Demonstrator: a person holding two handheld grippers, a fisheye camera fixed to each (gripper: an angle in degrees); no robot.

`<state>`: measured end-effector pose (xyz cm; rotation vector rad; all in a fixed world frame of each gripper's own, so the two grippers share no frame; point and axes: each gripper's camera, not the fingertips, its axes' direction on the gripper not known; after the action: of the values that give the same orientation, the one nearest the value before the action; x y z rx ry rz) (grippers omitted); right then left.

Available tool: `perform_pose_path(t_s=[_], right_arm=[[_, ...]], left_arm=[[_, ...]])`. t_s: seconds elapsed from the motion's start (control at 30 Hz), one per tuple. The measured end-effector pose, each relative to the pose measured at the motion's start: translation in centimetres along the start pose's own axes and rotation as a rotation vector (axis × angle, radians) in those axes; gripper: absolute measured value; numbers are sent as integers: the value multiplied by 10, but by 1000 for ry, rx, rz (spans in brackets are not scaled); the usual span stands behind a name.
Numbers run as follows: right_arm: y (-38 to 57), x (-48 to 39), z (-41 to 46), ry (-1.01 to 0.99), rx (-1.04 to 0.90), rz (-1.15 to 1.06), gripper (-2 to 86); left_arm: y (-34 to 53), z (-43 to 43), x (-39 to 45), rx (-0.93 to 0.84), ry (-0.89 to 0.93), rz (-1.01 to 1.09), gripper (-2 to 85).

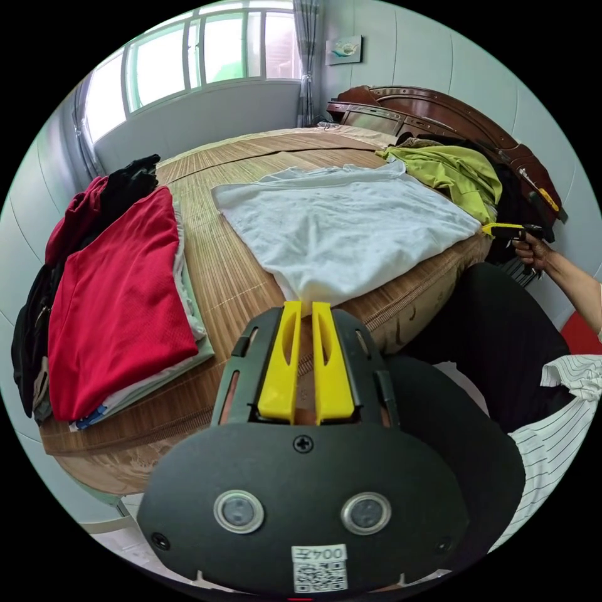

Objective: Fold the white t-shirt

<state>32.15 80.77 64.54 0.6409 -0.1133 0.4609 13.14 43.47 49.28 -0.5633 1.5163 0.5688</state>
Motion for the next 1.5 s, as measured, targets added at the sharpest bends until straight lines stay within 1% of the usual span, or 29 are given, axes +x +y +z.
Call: perform_pose_path(t_s=[0.1,0.27,0.37,0.53,0.7,0.83,0.9,0.97,1.03,1.1,1.17,1.23,1.3,1.37,1.43,1.5], right_arm=[[-14,0,-2,-5,-12,-37,79],[-34,6,-12,-54,1,-24,21],[-37,8,-24,-39,9,-11,9],[-22,10,-50,-124,20,25,11],[-9,8,-59,-121,-9,24,32],[9,35,-82,-141,35,94,38],[15,46,-91,-137,58,117,36],[19,57,-101,-150,116,159,29],[18,61,-104,-165,160,197,21],[16,62,-105,-179,202,247,16],[12,63,-102,-189,236,311,12],[10,62,-97,-196,242,340,12],[7,59,-93,-204,244,341,15],[5,53,-92,-204,248,322,25],[2,50,-92,-190,250,298,33],[-2,46,-93,-173,253,272,39]], left_arm=[[-6,2,0,-10,3,3,11],[-13,1,-5,-29,-8,20,9],[-12,-3,-15,-31,8,11,8],[-8,-5,-34,-35,43,-31,9],[-11,-19,-54,-18,149,-113,10],[-12,-42,-60,24,145,-190,8],[-30,-52,-35,92,148,-187,7],[-56,-45,0,102,148,-134,6],[-88,-28,41,91,141,-81,6],[-133,4,94,79,184,-24,6],[-165,29,130,52,207,6,6],[-194,53,164,24,250,28,5],[-233,79,209,-12,378,58,5],[-261,94,249,-35,433,119,5],[-286,110,293,-65,407,223,5],[-312,131,342,-86,341,341,5]])
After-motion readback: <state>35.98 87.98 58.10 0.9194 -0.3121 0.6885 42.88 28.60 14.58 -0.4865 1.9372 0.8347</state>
